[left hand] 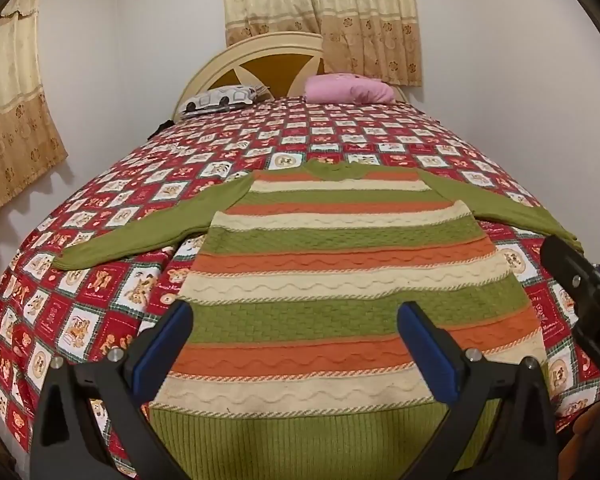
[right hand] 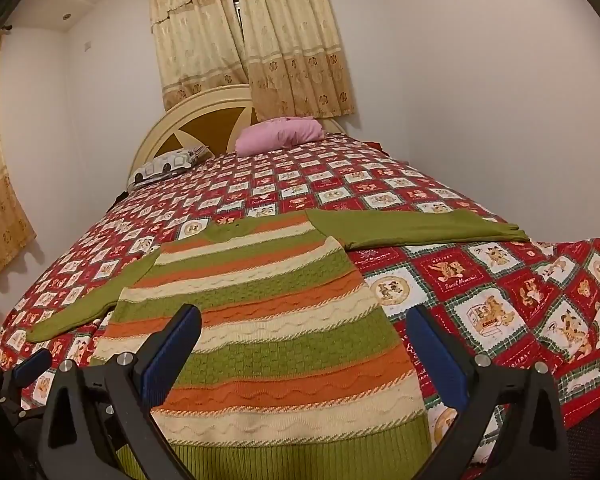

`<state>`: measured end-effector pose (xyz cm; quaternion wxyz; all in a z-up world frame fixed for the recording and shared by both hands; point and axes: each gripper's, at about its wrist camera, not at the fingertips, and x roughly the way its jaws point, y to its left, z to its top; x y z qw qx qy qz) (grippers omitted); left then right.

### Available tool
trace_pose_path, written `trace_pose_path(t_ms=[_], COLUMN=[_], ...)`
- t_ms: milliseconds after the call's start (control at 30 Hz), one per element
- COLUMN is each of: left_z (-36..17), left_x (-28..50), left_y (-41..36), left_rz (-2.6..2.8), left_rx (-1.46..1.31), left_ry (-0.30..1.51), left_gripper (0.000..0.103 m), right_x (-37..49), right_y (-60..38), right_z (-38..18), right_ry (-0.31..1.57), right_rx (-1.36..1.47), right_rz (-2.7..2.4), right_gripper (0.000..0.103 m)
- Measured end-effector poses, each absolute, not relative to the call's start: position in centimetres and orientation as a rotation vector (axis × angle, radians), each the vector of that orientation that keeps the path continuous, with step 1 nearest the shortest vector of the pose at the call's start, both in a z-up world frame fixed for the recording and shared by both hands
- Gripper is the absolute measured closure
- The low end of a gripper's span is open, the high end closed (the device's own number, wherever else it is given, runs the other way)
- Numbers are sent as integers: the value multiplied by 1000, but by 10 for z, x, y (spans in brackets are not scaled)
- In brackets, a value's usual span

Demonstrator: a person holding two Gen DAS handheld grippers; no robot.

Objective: Fold small clothes

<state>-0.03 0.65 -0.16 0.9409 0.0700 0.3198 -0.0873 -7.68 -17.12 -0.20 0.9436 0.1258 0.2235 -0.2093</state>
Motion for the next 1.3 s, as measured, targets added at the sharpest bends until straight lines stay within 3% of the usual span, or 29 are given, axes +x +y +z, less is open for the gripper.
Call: trace_pose_path(t_ms=[1300], left_z=[-7], left_x=[-3], left_y=[-1], left_rz=[-188], left_rx=[138], left_ry=[676], left_gripper=[0], right_x=[-75], right_y=[-170], right_z=[1], right_ry=[465], right_rx=[263], right_rz=[-429], right_gripper=[1])
